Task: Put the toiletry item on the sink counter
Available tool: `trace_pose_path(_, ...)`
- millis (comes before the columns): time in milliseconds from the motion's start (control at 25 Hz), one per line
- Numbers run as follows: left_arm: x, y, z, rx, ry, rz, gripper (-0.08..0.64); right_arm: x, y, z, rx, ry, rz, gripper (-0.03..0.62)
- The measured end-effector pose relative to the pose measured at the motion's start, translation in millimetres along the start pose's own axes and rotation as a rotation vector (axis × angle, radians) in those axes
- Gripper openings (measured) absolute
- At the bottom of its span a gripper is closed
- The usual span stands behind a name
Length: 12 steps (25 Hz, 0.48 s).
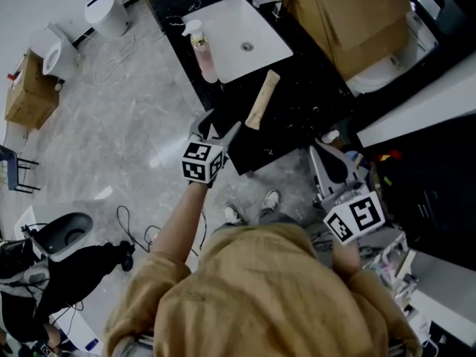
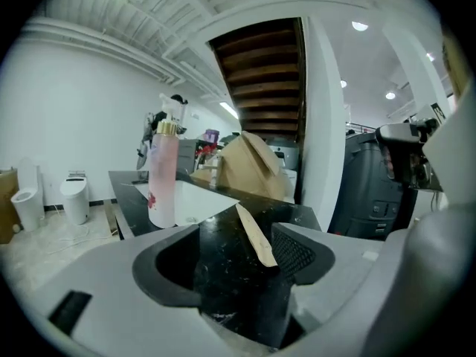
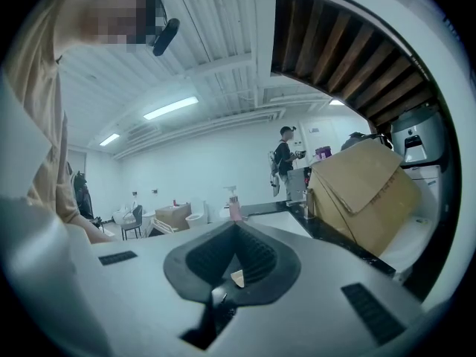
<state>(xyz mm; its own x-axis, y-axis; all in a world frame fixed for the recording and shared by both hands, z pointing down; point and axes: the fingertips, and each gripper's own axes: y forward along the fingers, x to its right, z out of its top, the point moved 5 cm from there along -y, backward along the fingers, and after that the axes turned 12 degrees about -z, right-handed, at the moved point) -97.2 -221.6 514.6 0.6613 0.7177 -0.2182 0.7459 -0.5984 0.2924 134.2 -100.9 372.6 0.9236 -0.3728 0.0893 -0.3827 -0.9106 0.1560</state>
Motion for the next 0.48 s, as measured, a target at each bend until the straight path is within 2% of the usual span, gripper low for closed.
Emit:
trace_pose_path(120,-6,-17,13,0.050,0.009,0.040,0.278,-3,1,4,0.005,-0.012,-0.004,0.002)
trace_pose_path(280,-5,-37,36,0.095,0.063,0.065,0.083,-1,0,11,0.021,-0.024,-0.023,0.002)
trace_pose_path(400,2,-51,58,0.143,0.112,0.059,0.015,10,-4,17,0.043,-0.012,-0.059,0.002)
trace_pose_path(480,8,-62,75,0.184,0.141,0.048,0.006,17,-6,24,0.062,-0.006,-0.076,0.000)
